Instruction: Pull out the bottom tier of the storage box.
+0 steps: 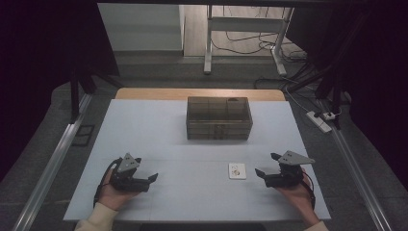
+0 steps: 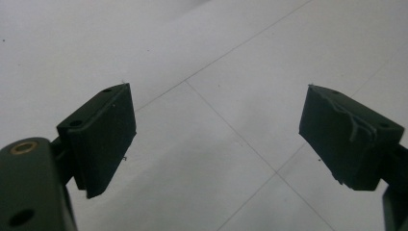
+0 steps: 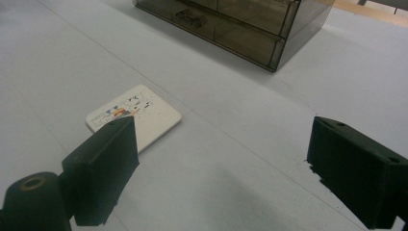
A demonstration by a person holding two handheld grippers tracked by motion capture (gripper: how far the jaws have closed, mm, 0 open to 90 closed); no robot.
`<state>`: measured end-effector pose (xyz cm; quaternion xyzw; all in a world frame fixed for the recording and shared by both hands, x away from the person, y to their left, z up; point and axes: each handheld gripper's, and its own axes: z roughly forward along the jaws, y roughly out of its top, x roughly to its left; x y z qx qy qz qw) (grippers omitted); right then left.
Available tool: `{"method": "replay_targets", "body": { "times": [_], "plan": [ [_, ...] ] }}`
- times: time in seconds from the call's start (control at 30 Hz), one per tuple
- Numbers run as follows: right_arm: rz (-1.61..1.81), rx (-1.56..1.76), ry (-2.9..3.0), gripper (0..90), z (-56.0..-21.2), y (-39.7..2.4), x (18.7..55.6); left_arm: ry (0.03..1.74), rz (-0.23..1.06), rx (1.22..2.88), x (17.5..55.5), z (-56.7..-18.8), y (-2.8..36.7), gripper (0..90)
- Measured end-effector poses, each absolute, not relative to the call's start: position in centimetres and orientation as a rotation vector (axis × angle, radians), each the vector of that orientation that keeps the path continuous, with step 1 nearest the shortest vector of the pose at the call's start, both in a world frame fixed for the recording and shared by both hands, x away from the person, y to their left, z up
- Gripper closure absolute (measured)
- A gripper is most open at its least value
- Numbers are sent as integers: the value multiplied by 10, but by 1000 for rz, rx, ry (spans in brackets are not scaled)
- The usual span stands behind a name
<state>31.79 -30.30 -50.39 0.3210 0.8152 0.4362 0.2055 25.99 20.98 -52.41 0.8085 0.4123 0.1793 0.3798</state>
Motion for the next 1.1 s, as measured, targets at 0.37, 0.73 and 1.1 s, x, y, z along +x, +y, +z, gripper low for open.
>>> {"method": "replay_targets", "body": {
  "times": [0.37, 0.73, 1.1],
  "plan": [
    [1210, 908, 2278, 108, -506, -304, 319, 1059, 468, 2071, 261, -525, 209, 129],
    [1212, 904, 2276, 110, -506, -303, 318, 1046, 461, 2080, 261, -525, 207, 135],
    [1251, 876, 2259, 119, -502, -301, 315, 1058, 463, 2077, 260, -525, 207, 139]
  ]
}}
